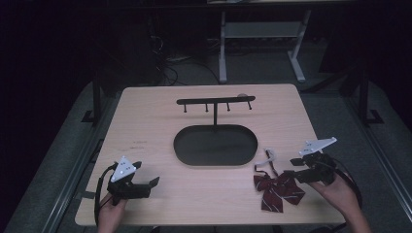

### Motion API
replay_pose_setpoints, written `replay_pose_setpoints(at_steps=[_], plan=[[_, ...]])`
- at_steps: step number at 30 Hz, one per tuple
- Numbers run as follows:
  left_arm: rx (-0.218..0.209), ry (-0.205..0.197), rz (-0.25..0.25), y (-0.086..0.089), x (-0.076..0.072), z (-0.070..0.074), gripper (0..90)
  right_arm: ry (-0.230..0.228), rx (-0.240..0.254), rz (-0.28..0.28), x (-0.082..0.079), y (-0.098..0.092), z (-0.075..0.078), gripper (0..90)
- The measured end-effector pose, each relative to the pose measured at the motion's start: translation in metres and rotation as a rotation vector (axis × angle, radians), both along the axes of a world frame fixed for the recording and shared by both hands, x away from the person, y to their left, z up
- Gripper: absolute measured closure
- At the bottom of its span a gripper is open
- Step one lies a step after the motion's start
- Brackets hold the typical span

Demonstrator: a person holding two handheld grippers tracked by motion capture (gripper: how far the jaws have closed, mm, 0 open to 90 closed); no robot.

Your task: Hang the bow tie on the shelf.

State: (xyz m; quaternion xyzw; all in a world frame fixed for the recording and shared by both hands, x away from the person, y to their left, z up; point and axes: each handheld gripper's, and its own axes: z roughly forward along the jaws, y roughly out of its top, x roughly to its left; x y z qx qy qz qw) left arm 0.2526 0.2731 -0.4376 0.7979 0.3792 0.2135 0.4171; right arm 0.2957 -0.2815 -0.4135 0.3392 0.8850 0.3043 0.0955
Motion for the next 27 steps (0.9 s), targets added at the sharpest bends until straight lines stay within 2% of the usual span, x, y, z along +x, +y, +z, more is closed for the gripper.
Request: replay_pose_setpoints(at_steps=[9, 11, 13, 20, 27], plan=[[0.008, 0.004, -0.005, 0.000, 0.001, 0.000, 13.0, -0.003, -0.030, 0.029, 0.016, 0.013, 0.006, 48.6], [0.005, 0.003, -0.004, 0.000, 0.000, 0.000, 13.0, 0.005, -0.058, 0.035, 0.021, 0.019, 0.006, 48.6], [0.002, 0.002, -0.004, 0.000, 0.000, 0.000, 13.0, 0.006, -0.065, 0.043, 0.023, 0.021, 0.007, 48.6], [0.003, 0.006, -0.008, 0.000, 0.000, 0.000, 13.0, 0.018, -0.088, 0.118, 0.037, 0.046, 0.011, 50.1], [-0.003, 0.009, -0.004, 0.000, 0.001, 0.000, 13.0, 0.068, -0.097, 0.158, 0.053, 0.061, 0.004, 52.1]])
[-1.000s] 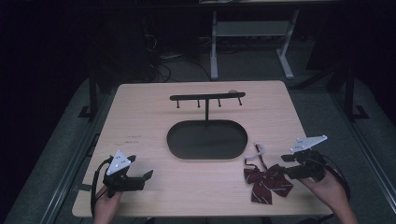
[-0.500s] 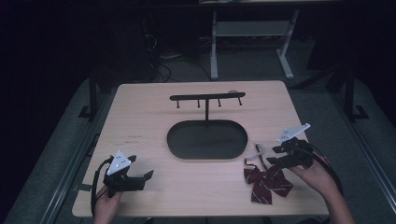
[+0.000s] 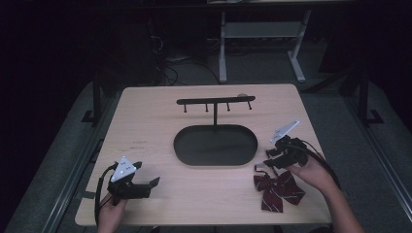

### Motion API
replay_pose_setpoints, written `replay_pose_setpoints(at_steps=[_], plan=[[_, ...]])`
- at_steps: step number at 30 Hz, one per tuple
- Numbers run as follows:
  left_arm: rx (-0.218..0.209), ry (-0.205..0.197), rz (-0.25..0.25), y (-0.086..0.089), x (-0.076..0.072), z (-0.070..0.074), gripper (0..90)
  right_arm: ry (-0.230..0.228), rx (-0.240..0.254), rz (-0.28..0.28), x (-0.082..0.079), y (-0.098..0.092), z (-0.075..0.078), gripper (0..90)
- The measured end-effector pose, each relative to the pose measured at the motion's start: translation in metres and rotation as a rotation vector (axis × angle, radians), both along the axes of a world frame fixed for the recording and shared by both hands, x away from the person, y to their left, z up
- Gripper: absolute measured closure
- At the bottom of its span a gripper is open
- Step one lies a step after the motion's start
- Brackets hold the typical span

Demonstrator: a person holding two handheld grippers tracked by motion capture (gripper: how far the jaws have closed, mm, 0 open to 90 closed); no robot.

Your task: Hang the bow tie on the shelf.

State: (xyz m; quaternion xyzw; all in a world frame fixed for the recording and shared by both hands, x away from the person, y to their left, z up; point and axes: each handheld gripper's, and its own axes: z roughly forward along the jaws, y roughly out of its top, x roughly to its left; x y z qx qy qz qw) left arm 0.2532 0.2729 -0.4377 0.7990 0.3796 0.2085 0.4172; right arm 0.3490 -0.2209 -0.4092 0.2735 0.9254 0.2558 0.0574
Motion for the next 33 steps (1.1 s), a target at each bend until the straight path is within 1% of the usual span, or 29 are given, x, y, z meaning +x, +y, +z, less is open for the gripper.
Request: replay_pose_setpoints(at_steps=[1, 2, 5, 7, 8, 10, 11, 12, 13, 15, 17, 19, 20, 23, 25, 26, 29, 30, 31, 33], plan=[[0.005, 0.002, -0.005, 0.000, 0.000, 0.000, 13.0, -0.002, -0.008, 0.016, 0.002, 0.002, -0.002, 52.4], [0.005, 0.002, -0.005, 0.000, 0.000, 0.000, 13.0, -0.002, -0.008, 0.016, 0.002, 0.002, -0.002, 52.4], [0.005, 0.004, -0.006, 0.000, 0.000, 0.000, 13.0, 0.021, -0.031, 0.042, 0.009, 0.008, -0.008, 54.0], [0.004, 0.004, -0.005, 0.000, 0.000, 0.000, 13.0, 0.022, -0.035, 0.043, 0.010, 0.009, -0.010, 54.9], [0.003, 0.005, -0.005, 0.000, 0.000, 0.000, 13.0, 0.030, -0.037, 0.045, 0.013, 0.009, -0.013, 57.0], [0.004, 0.006, -0.006, 0.000, 0.000, 0.000, 13.0, 0.032, -0.041, 0.045, 0.014, 0.009, -0.015, 57.2], [0.003, 0.007, -0.008, -0.001, 0.000, 0.000, 13.0, 0.048, -0.047, 0.055, 0.016, 0.011, -0.019, 58.2], [0.003, 0.007, -0.008, -0.001, 0.000, 0.000, 13.0, 0.048, -0.047, 0.055, 0.016, 0.011, -0.019, 58.2], [0.006, 0.004, -0.010, -0.001, 0.000, 0.000, 13.0, 0.052, -0.066, 0.066, 0.017, 0.012, -0.023, 58.3], [0.001, 0.003, -0.009, -0.001, 0.000, 0.000, 13.0, 0.054, -0.069, 0.069, 0.018, 0.013, -0.024, 58.7], [-0.001, 0.003, -0.006, -0.001, 0.000, 0.000, 13.0, 0.067, -0.079, 0.074, 0.022, 0.013, -0.029, 62.7], [-0.001, 0.003, -0.006, -0.001, 0.000, 0.000, 13.0, 0.071, -0.084, 0.070, 0.023, 0.013, -0.030, 63.2], [-0.002, 0.001, -0.006, -0.001, 0.000, 0.000, 13.0, 0.074, -0.089, 0.079, 0.025, 0.014, -0.033, 65.3], [-0.002, 0.001, -0.007, -0.001, 0.000, 0.000, 13.0, 0.077, -0.090, 0.086, 0.024, 0.014, -0.035, 71.5], [-0.004, 0.001, -0.007, -0.001, 0.000, 0.000, 13.0, 0.074, -0.092, 0.096, 0.024, 0.014, -0.037, 74.4], [-0.004, 0.001, -0.007, -0.001, 0.000, 0.000, 13.0, 0.074, -0.092, 0.096, 0.024, 0.014, -0.037, 74.4], [-0.005, 0.000, -0.006, -0.001, 0.000, 0.000, 13.0, 0.062, -0.092, 0.107, 0.023, 0.014, -0.038, 80.6], [-0.005, 0.000, -0.006, -0.001, 0.000, 0.000, 13.0, 0.062, -0.092, 0.107, 0.023, 0.014, -0.038, 80.6], [-0.005, 0.000, -0.006, -0.001, 0.000, 0.000, 13.0, 0.061, -0.094, 0.120, 0.023, 0.014, -0.038, 86.3], [-0.005, 0.001, -0.006, -0.001, 0.000, 0.000, 13.0, 0.056, -0.092, 0.126, 0.023, 0.014, -0.038, 87.4]])
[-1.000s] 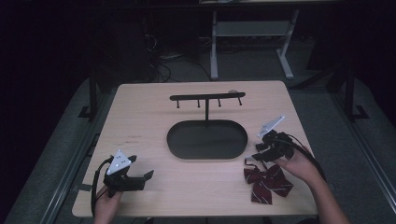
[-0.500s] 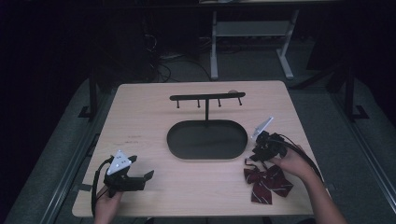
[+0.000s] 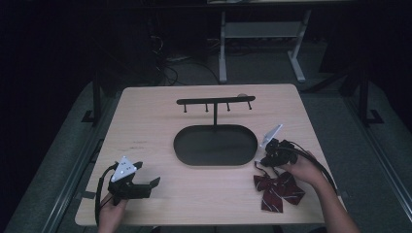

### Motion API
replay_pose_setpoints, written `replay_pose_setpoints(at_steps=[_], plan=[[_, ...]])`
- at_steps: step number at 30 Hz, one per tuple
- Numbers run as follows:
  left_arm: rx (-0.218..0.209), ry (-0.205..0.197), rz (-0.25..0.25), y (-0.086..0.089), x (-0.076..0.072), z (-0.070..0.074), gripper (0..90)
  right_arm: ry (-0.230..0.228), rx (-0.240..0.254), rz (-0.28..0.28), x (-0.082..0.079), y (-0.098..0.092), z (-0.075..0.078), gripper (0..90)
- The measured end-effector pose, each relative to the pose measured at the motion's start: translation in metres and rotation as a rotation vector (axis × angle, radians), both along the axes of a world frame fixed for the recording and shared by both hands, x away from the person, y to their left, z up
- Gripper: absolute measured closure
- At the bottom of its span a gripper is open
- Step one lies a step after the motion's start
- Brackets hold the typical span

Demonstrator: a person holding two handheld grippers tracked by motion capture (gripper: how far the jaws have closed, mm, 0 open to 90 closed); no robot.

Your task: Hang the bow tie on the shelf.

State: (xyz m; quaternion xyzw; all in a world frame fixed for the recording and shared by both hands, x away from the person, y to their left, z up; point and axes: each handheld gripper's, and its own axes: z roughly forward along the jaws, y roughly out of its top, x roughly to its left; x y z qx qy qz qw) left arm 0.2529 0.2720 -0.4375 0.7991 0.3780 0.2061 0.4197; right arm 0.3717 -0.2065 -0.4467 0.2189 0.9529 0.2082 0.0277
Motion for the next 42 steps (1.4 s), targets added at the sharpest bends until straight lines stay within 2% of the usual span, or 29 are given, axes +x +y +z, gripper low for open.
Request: replay_pose_setpoints(at_steps=[6, 13, 15, 19, 26, 32, 42], plan=[[-0.002, -0.002, 0.000, 0.000, 0.000, 0.000, 13.0, 0.015, 0.028, 0.004, 0.000, -0.003, 0.003, 88.5], [0.009, 0.004, -0.003, 0.000, 0.000, 0.001, 13.0, -0.003, 0.054, 0.014, -0.007, -0.004, 0.018, 88.7], [0.008, 0.004, -0.001, 0.000, -0.001, 0.001, 13.0, -0.022, 0.078, 0.025, -0.010, -0.004, 0.026, 88.8], [0.001, 0.005, 0.003, -0.001, -0.001, 0.000, 13.0, -0.035, 0.079, 0.024, -0.012, -0.005, 0.033, 88.8], [0.002, 0.004, 0.003, -0.001, -0.001, 0.000, 13.0, -0.069, 0.125, 0.029, -0.016, -0.008, 0.055, 88.8], [-0.001, 0.000, 0.003, 0.000, -0.001, 0.000, 13.0, -0.095, 0.129, 0.033, -0.018, -0.007, 0.068, 88.9], [-0.002, -0.002, 0.003, 0.000, -0.001, 0.000, 13.0, -0.156, 0.142, 0.051, -0.020, 0.000, 0.104, 88.9]])
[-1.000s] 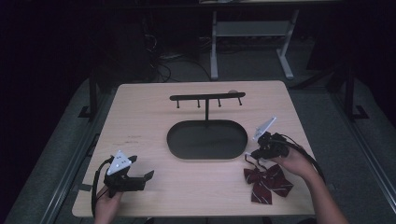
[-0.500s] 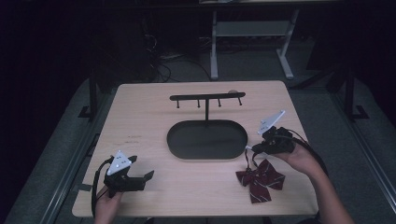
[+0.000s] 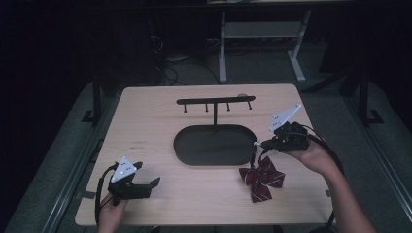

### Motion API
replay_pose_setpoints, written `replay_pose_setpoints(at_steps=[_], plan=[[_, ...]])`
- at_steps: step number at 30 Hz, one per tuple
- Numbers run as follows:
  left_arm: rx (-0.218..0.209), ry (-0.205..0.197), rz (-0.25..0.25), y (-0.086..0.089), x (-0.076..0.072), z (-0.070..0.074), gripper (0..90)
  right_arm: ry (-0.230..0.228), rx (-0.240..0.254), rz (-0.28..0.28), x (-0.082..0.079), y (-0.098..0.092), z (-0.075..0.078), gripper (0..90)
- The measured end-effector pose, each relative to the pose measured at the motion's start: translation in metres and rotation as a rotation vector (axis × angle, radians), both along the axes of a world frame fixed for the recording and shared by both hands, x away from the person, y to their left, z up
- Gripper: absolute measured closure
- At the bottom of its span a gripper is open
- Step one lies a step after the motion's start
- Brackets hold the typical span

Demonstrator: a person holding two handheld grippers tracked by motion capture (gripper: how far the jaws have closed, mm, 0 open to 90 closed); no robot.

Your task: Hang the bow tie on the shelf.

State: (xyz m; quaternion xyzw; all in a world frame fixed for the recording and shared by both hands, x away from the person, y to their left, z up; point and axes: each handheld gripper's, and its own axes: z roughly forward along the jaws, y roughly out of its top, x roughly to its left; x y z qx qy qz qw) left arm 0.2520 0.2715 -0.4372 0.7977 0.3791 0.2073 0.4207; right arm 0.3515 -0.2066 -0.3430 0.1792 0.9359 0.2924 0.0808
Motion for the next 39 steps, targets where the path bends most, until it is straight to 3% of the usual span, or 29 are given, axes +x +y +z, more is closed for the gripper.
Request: replay_pose_setpoints(at_steps=[10, 39], plan=[[0.001, -0.003, -0.002, 0.000, 0.000, 0.000, 13.0, -0.028, 0.002, 0.008, 0.007, 0.009, 0.024, 88.9], [-0.010, -0.004, -0.001, 0.002, 0.001, 0.001, 13.0, -0.045, 0.015, 0.001, 0.040, 0.023, 0.057, 88.9]])
